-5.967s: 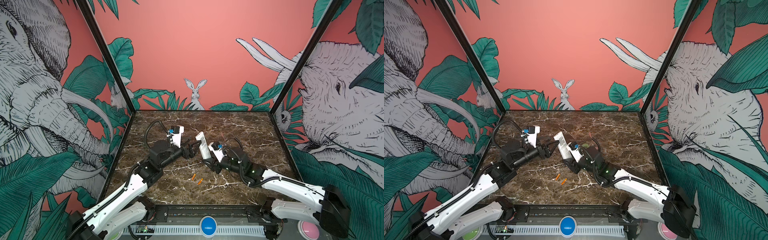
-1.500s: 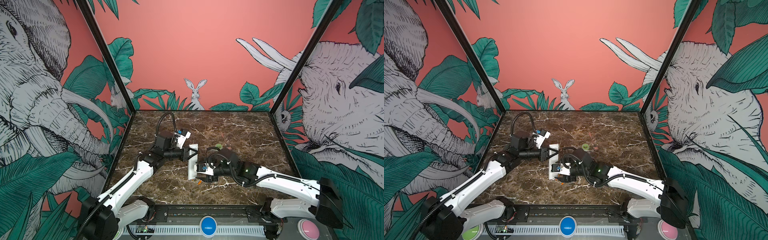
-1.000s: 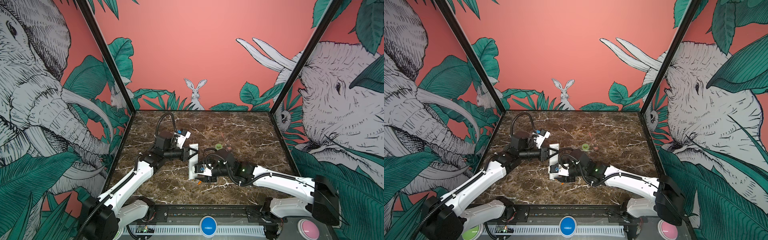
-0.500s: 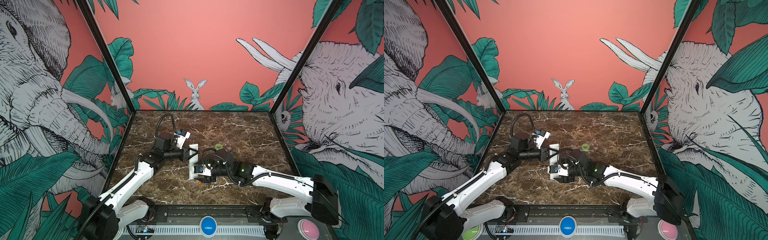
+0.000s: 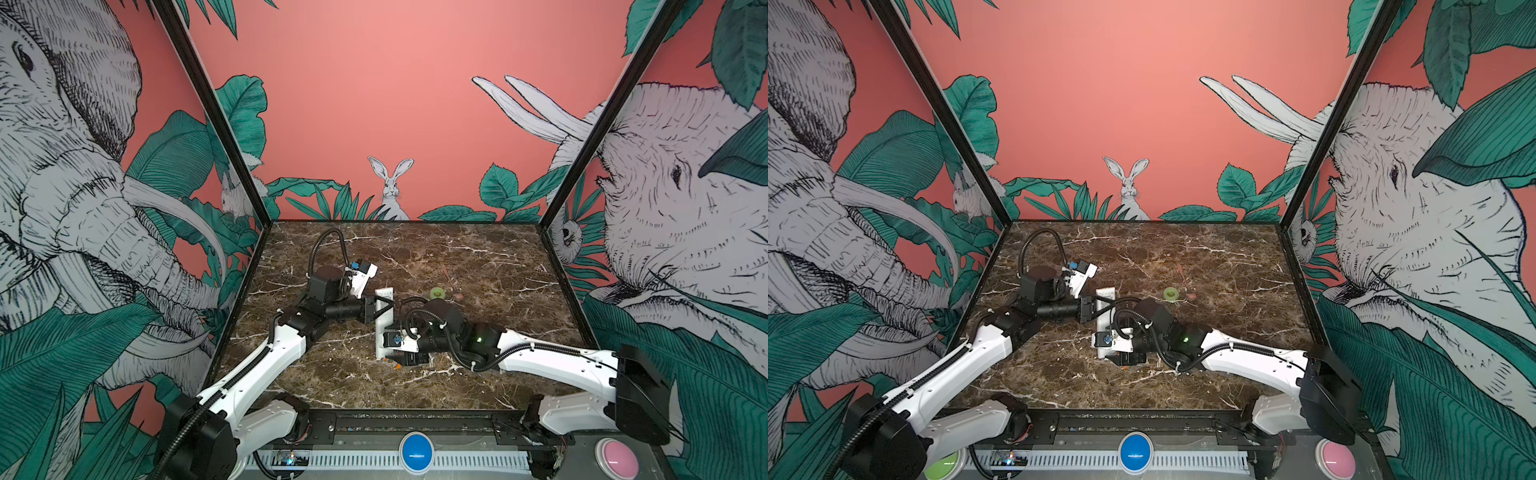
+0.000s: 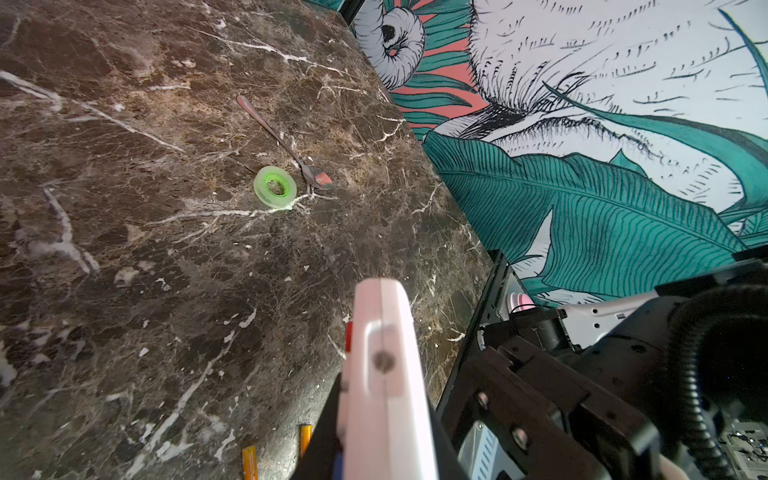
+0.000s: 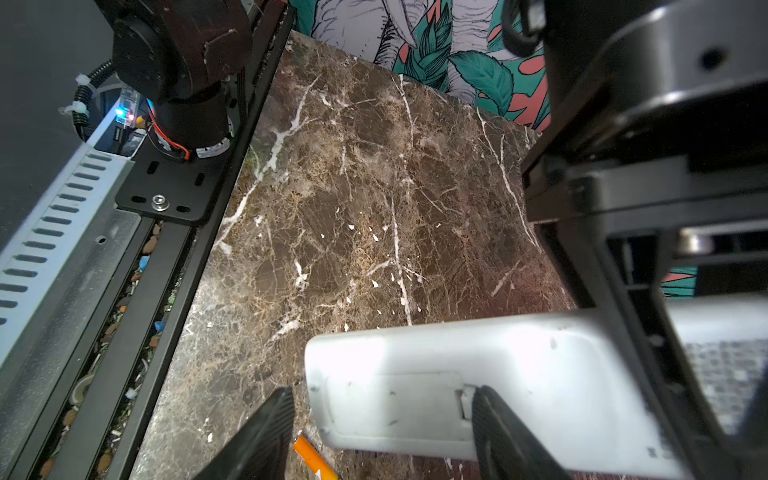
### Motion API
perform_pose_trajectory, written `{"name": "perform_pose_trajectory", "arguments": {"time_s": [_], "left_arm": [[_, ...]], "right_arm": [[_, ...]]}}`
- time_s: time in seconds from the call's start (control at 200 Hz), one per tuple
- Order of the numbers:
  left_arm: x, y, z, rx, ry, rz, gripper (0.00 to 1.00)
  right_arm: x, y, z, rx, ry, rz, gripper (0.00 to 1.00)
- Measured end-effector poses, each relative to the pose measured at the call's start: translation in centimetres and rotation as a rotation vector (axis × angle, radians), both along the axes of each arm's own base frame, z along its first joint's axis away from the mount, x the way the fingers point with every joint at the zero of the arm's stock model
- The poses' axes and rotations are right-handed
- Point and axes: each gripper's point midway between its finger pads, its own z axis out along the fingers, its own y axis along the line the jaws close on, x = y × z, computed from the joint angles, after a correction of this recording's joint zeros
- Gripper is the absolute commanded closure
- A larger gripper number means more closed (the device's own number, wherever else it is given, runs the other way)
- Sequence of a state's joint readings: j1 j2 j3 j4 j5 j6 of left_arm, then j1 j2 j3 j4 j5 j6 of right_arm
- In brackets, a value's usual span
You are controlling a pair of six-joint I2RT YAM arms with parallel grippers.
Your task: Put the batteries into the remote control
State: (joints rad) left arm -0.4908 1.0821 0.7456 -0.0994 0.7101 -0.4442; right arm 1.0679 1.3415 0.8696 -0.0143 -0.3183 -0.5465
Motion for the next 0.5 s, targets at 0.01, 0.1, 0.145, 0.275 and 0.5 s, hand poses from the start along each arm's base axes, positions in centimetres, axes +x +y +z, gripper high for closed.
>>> {"name": "perform_pose_trajectory", "arguments": {"time_s": [0.01,0.1,0.145,0.275,0.5], "left_arm": [[0.02,0.02,0.0,0.0,-0.001,0.001,1.0],[0.04,0.07,-0.03,0.002,-0.001,0.004,1.0],[0.03,0.1,-0.06,0.003,-0.001,0.006,1.0],[0.04,0.16,-0.18,0.007,0.003,0.01,1.0],[-0.3,0.19,-0.24,0.007,0.015,0.002,1.0]], "right_arm": [[0.0,0.02,0.01,0.0,-0.001,0.0,0.33],[-0.02,0.09,-0.07,-0.004,-0.006,0.001,0.34],[-0.02,0.14,-0.08,-0.007,-0.008,0.001,0.36],[0.01,0.23,-0.07,-0.022,-0.011,0.001,0.38],[-0.26,0.13,-0.06,-0.038,-0.022,0.011,0.44]]}}
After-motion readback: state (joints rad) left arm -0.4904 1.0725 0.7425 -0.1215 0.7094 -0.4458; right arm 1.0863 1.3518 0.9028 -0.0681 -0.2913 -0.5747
